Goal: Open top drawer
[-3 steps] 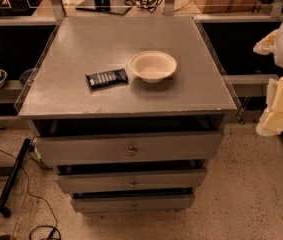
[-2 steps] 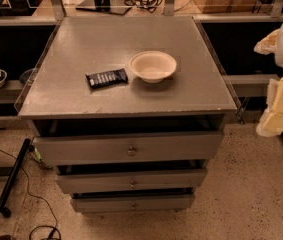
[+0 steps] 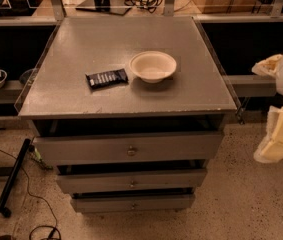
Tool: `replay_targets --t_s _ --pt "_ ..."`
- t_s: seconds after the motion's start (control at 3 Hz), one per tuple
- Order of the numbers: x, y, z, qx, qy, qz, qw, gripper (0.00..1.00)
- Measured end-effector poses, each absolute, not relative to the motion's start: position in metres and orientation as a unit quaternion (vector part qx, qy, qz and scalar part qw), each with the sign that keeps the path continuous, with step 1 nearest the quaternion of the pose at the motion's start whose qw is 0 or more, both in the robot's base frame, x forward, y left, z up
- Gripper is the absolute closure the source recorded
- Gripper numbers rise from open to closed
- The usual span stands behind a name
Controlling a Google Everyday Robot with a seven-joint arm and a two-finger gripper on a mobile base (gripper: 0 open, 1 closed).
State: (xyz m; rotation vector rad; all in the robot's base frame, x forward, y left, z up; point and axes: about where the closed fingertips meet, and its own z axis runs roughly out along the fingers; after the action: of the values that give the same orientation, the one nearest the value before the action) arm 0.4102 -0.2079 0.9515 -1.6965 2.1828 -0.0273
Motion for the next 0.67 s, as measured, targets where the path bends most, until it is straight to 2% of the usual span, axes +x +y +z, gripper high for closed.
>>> replay_targets --t_s 0.67 --pt "0.407 -0.199 0.898 -0.620 0.760 0.034 0.193 0.00"
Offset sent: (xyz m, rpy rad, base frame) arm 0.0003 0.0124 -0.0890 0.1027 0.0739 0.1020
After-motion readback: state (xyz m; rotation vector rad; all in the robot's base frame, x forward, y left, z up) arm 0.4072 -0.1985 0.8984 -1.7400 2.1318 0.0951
